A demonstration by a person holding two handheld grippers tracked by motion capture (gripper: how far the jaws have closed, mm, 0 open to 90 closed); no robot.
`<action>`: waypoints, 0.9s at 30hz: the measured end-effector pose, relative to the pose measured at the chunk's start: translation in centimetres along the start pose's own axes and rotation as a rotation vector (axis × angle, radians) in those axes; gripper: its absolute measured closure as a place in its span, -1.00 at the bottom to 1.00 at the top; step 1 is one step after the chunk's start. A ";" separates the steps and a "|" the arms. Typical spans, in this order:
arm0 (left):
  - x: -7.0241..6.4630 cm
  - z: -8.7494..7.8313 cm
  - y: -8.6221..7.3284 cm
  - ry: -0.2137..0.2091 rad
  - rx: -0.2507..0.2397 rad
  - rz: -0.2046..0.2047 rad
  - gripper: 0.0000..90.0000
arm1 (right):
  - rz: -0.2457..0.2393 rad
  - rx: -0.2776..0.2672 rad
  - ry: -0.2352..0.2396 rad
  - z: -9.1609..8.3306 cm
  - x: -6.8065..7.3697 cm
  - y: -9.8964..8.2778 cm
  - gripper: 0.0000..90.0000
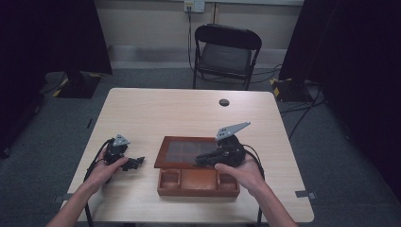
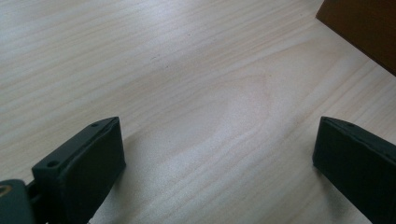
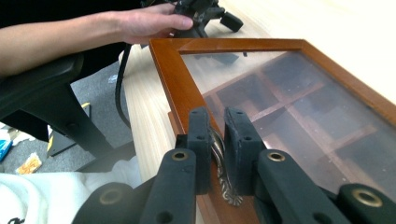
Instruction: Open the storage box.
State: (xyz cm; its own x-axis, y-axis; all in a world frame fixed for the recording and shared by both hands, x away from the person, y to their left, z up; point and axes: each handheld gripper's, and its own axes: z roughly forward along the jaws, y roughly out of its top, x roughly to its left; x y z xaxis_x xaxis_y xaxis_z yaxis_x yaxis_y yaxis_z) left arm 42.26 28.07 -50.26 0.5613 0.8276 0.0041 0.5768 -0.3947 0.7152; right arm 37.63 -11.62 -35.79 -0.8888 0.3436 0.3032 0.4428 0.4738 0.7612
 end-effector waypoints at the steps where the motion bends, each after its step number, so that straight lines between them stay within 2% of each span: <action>1: 0.0 0.0 0.0 -0.001 0.000 -0.002 -0.97 | 0.001 -0.003 0.001 -0.1 -0.1 0.1 0.81; 27: 0.0 0.0 0.0 -0.002 -0.005 -0.006 -0.97 | 0.028 -0.029 0.000 -0.7 -0.6 1.3 0.81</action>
State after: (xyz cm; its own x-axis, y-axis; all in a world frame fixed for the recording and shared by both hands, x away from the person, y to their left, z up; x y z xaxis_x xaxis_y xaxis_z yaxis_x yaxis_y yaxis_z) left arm 42.25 28.04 -50.29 0.5593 0.8290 -0.0014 0.5770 -0.3880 0.7187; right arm 38.65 -11.80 -34.57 -0.8763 0.3560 0.3246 0.4638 0.4406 0.7686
